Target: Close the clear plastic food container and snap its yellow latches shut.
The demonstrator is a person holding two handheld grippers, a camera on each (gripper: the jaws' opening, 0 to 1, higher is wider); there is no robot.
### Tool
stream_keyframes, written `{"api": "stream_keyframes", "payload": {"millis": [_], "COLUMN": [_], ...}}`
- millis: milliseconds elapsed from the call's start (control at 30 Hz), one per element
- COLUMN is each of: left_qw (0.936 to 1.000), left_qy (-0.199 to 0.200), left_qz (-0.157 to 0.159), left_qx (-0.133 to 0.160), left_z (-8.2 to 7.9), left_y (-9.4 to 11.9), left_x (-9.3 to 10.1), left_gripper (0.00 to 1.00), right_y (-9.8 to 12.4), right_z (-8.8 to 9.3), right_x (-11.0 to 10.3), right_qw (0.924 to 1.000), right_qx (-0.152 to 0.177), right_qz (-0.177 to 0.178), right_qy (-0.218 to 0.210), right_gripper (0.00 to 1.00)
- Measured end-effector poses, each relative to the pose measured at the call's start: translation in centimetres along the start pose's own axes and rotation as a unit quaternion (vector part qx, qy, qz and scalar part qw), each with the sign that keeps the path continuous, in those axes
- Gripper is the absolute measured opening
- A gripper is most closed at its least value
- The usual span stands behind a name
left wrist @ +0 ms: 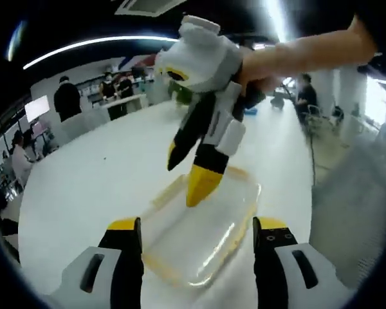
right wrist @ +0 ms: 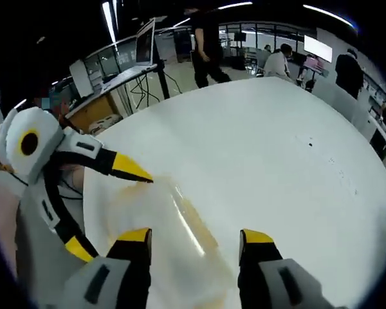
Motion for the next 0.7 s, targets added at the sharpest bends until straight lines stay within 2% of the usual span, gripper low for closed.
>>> {"api": "stream_keyframes", "payload": {"millis": [67,233,367,500,700], "left_qw": [0.9995,0.9987,0.9967,0.9958,0.9939], "left_qy": [0.027,0.039,0.064,0.068,0.093], "left_qz": [-0.011,-0.030,-0.050,-0.061,-0.058], "left_qx": [0.010,0.009,0.005,-0.008,-0.012], "left_z": [-0.2,-0.1,0.3,0.8,1.4], "left_y": [0.2,0.6,1.0,1.6,2.2], "left_x": [-0.7,-2.1,-2.9,-3.2,-3.1], "left_gripper": [0.69,0.68,0.67,0.64,0.63], "right_y": [0.4,1.1,1.7,2.7,4.1], "right_z": [0.2,0.8,1.4,2.0,3.2], "right_x": [-0.1,-0.2,-0.4,-0.8,-1.4], "right_qw": [1.0000,0.9994,0.9985,0.9972,0.9925], "right_qx": [0.003,0.014,0.023,0.038,0.064], "right_qz": [0.006,0.020,0.030,0.048,0.062], "right_qy": [-0.004,-0.023,-0.038,-0.044,-0.084], "right_gripper": [0.53,0.53,0.53,0.53,0.53]}}
Point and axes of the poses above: the point that each gripper's makers call its tool centre point, and the gripper's own axes: y roughly backward along the fingers, x roughly to its right, z roughly out of its underside, the point moved 4 cm from there along y, roughly backward along the fingers, and after that the axes turned 10 degrees about x, right-handed, at the moved point
